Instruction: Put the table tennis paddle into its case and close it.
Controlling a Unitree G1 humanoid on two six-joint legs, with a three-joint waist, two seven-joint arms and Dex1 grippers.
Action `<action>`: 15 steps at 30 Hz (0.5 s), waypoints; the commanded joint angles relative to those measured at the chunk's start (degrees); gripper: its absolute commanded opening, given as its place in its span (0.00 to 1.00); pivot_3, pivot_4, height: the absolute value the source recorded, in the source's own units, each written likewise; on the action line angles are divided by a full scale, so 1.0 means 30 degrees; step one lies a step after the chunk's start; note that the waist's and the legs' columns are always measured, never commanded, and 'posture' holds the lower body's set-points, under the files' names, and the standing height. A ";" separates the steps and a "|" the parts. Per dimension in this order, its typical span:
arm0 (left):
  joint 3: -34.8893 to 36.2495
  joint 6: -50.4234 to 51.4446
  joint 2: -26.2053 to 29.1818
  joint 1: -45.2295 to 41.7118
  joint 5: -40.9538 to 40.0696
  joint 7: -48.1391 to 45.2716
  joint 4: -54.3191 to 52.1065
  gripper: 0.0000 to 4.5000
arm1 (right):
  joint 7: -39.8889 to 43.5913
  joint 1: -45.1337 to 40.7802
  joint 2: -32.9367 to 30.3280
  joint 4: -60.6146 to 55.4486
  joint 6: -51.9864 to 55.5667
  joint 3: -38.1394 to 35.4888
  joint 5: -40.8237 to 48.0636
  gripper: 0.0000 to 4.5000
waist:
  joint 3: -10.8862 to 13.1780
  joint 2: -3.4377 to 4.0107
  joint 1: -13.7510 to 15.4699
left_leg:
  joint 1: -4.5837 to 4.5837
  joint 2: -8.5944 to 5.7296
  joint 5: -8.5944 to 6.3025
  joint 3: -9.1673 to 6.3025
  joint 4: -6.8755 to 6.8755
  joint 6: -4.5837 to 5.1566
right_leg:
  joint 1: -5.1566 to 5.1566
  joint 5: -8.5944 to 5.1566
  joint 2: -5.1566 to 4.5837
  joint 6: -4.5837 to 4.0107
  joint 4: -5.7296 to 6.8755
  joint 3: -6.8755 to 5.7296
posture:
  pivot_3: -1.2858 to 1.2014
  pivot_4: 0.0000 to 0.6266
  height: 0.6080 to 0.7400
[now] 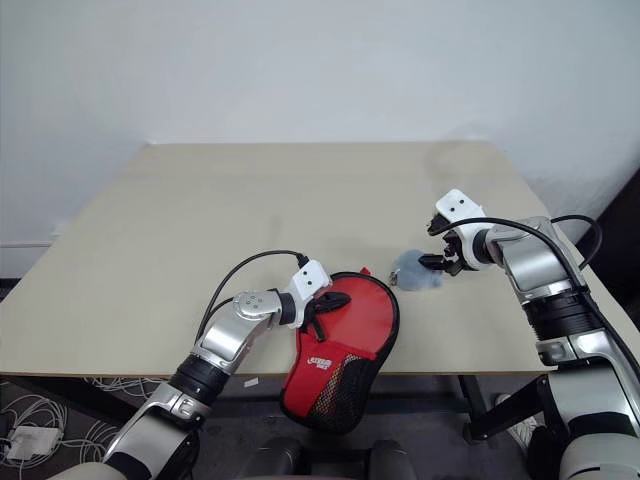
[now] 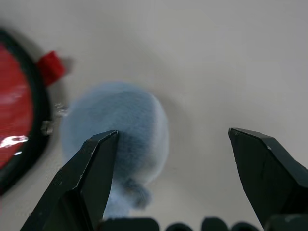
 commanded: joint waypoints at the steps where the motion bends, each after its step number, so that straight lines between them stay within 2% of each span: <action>1: -0.0509 0.0310 -0.0101 0.0286 0.0503 -0.0105 0.0969 0.00 | 0.0196 0.0062 0.0055 -0.1227 0.0487 -0.0109 0.0114 0.88 | 0.0000 0.0001 0.0002 | -0.0001 -0.0001 0.0000 -0.0001 0.0003 0.0000 | 0.0000 0.0000 -0.0002 -0.0001 0.0000 -0.0002 | 0.52 0.00 0.96; 8: -0.0396 0.0262 -0.0148 0.0238 0.0574 -0.0109 0.1052 0.00 | 0.0629 0.1592 0.0284 -0.3798 0.1608 0.0229 0.0526 0.88 | 0.0000 -0.0003 0.0011 | -0.0006 0.0003 -0.0005 -0.0017 0.0022 0.0003 | 0.0011 0.0000 -0.0001 0.0001 -0.0001 -0.0019 | 0.52 0.00 0.96; 15: -0.0297 0.0234 -0.0055 0.0168 0.0619 -0.0184 0.1148 0.00 | 0.0824 -0.1338 0.0146 -0.2303 0.2152 -0.1073 0.1226 0.88 | 0.0002 -0.0002 0.0002 | -0.0006 0.0004 -0.0007 -0.0013 0.0032 0.0004 | 0.0005 0.0000 -0.0001 0.0001 0.0003 -0.0020 | 0.52 0.00 0.96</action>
